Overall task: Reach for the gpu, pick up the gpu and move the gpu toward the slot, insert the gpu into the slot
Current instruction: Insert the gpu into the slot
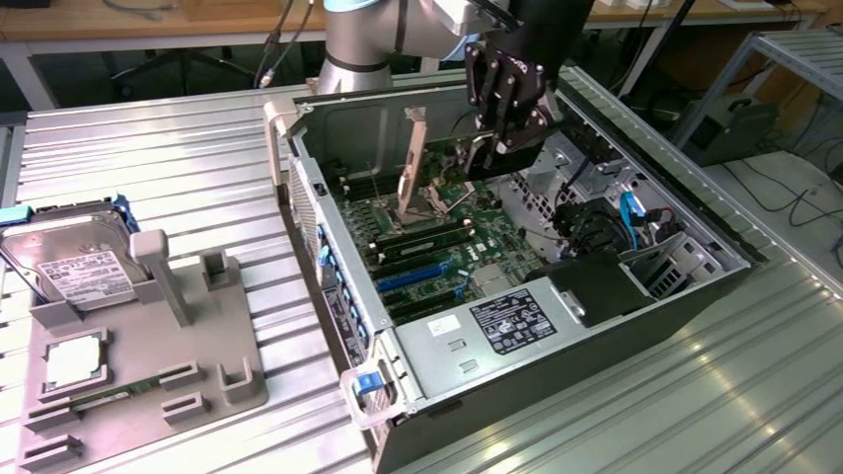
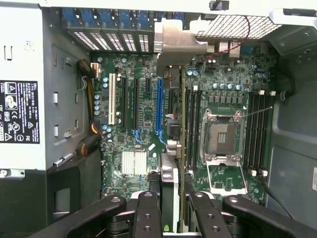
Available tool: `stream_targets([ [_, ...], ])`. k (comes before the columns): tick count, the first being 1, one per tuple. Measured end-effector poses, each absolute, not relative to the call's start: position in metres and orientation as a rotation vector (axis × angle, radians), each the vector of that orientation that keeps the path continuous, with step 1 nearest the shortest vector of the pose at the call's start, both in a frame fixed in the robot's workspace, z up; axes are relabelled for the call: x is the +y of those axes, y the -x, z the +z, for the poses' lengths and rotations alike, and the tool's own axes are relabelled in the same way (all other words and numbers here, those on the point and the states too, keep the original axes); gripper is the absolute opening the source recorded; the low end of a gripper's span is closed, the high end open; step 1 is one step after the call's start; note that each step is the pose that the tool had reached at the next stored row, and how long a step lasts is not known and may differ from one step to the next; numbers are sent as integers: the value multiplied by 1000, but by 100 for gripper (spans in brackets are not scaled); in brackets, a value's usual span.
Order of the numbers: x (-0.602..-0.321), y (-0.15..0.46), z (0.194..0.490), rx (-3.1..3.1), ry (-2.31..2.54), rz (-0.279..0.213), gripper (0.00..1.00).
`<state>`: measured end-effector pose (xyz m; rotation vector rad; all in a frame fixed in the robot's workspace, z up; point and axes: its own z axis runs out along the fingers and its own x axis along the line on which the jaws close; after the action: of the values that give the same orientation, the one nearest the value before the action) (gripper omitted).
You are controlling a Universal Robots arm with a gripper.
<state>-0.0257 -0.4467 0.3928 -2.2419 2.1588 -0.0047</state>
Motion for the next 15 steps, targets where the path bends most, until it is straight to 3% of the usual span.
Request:
stream_targets([
  [15,-447,26,384,2147,2230,-5,27],
])
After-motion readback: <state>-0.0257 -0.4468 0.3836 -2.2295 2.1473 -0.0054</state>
